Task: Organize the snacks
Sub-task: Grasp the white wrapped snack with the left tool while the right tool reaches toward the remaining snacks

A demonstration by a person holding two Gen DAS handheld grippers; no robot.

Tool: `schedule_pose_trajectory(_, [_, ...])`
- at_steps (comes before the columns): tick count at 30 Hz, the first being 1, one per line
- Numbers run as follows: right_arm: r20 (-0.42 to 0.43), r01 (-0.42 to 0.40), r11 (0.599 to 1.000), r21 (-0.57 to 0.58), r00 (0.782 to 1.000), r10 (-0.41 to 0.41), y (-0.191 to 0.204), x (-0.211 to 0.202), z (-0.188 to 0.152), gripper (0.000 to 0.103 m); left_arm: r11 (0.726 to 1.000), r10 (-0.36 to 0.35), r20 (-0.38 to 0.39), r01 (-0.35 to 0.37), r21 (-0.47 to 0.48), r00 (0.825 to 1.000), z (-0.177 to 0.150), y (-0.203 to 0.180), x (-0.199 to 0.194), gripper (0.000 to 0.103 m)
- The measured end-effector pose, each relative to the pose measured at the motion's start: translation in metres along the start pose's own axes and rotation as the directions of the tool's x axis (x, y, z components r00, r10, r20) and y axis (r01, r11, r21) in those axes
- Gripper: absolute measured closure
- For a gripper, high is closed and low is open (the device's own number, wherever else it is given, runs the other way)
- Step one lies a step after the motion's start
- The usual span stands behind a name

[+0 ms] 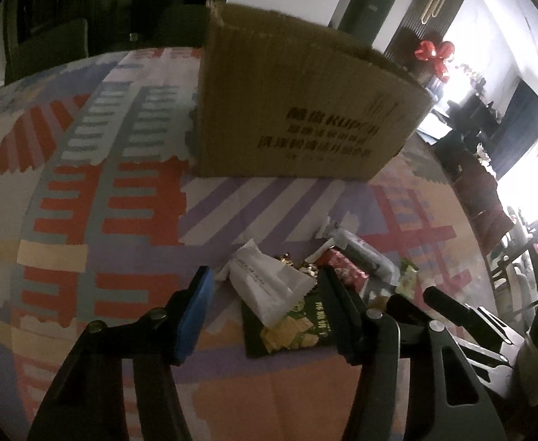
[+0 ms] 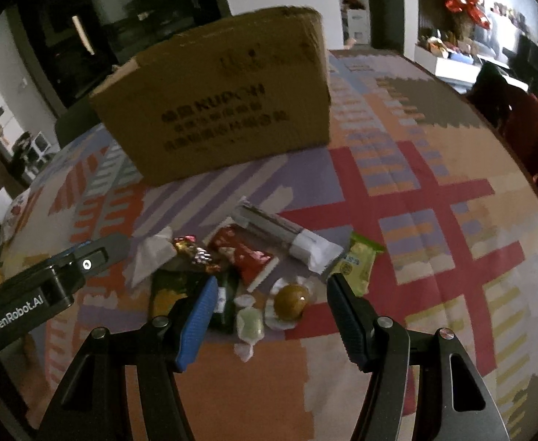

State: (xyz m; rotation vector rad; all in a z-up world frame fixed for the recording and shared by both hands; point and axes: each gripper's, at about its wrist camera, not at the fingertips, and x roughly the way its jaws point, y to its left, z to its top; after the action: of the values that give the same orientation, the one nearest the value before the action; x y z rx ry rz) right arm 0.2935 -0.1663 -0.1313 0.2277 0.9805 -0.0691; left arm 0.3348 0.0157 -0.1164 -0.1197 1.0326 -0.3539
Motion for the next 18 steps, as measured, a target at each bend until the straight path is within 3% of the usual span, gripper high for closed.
schedule_pose_trajectory(18, [-0.047,0.002,1.0,0.014,0.999,-0.002,0.0,0.029,-0.005,0.054,0.992,-0.058,-0.106,0.045,-0.118,0.993,-0.003,0.014,0.043,0.059])
